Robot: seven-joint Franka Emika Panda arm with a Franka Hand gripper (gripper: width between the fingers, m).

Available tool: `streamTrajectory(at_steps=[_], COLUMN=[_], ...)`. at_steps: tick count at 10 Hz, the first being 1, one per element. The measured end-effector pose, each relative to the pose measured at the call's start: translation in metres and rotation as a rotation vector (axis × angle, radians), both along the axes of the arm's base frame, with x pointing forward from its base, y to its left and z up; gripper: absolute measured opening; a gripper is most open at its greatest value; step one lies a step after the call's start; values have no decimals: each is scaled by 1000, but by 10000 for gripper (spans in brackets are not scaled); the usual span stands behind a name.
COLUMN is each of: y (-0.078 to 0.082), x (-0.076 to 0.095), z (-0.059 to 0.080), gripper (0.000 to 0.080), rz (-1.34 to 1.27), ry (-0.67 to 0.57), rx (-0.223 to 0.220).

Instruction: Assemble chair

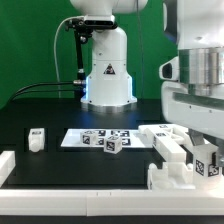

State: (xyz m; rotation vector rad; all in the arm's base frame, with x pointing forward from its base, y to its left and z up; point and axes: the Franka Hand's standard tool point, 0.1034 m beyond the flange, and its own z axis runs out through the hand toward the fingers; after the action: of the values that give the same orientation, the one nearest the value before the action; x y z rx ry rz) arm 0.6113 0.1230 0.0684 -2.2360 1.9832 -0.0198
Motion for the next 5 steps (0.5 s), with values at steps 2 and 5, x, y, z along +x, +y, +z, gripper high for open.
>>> streamTrajectory(at_steps=[2,5], y=[-1,0], x=[0,0], z=[0,0], gripper=[288,389], rz=[-183,-158], ry=[17,15], rx=[40,37])
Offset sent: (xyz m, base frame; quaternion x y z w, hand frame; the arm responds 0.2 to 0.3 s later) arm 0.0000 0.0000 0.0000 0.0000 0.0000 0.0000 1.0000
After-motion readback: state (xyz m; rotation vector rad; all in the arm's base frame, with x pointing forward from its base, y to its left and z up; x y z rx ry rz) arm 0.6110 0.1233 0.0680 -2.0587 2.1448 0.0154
